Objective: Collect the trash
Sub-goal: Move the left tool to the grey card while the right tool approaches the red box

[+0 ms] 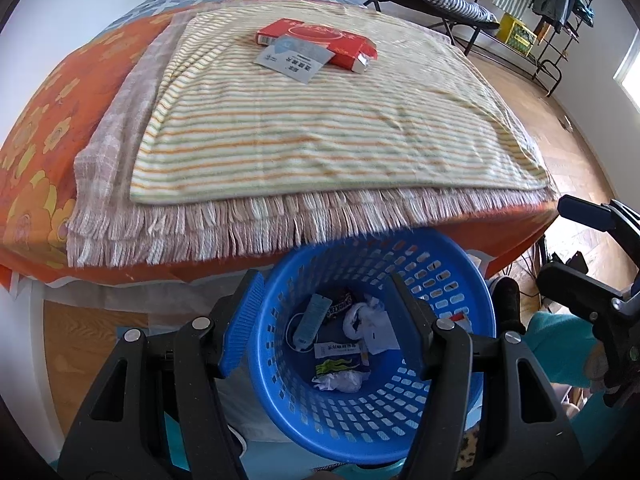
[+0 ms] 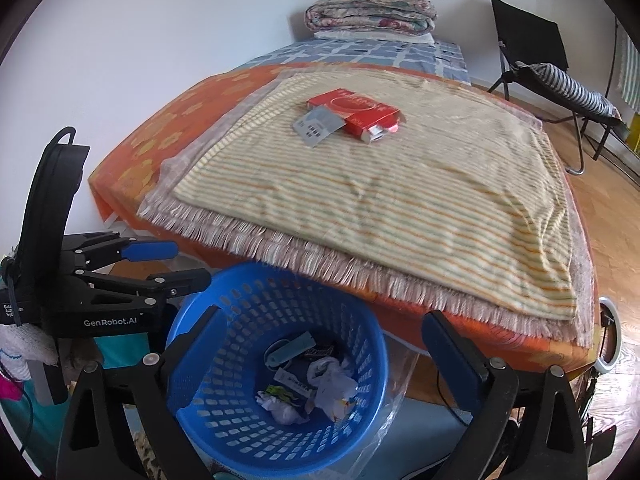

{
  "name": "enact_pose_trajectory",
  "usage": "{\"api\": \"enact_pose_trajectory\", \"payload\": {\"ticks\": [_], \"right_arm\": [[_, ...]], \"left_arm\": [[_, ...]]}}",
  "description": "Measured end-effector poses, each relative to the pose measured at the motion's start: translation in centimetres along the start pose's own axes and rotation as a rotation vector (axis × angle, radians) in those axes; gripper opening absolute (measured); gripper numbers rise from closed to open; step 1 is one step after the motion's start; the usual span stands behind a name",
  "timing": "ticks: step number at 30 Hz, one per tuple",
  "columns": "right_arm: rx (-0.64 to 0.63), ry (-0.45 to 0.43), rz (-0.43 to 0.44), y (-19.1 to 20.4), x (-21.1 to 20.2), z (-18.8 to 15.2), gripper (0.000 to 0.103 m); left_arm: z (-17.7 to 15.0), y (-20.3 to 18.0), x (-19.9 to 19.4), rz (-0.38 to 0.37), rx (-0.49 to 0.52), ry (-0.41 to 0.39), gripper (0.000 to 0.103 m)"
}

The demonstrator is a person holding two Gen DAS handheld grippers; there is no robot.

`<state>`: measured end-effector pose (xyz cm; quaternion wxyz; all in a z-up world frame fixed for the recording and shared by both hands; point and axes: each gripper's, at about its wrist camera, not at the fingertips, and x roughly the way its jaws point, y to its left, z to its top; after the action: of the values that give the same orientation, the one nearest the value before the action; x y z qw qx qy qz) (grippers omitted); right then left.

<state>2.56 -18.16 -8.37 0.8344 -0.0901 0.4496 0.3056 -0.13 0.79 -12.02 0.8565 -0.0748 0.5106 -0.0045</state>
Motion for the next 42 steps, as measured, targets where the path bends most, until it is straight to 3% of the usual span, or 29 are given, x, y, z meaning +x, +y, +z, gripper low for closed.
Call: {"api": "enact_pose_trajectory", "payload": {"ticks": [6, 15, 25, 31, 36, 42], "right_arm": [[0.008, -0.005, 0.006, -0.8, -0.1, 1.7, 0.099], [-0.032, -0.047, -0.055, -2.6, -0.4, 5.3, 0.099], [0.015, -0.067, -0.036, -5.9, 0.3, 9.7, 0.103], [0.091, -0.049, -0.032, -8.1, 1.9, 11.7, 0.103], [0.133, -0.018, -0.018, -9.7, 3.2, 12.5, 0.103], [0.232, 0.008, 0.020, -12.5, 4.4, 13.9, 0.103]], "left_arm": [[2.6, 0.8, 0.0, -0.020, -0.047, 0.005, 0.064], [7.6, 1.7, 0.6, -0.012, -0.071, -0.002, 0.064], [12.8, 1.7, 3.1, 0.008, -0.030, 0.004, 0.064], [15.4, 2.7, 5.4, 0.008, -0.103, 0.026, 0.064], [17.1, 1.3, 8.1, 0.092, -0.012, 0.043, 0.065], [18.9, 0.5, 10.4, 0.111, 0.011, 0.047, 0.065]]}}
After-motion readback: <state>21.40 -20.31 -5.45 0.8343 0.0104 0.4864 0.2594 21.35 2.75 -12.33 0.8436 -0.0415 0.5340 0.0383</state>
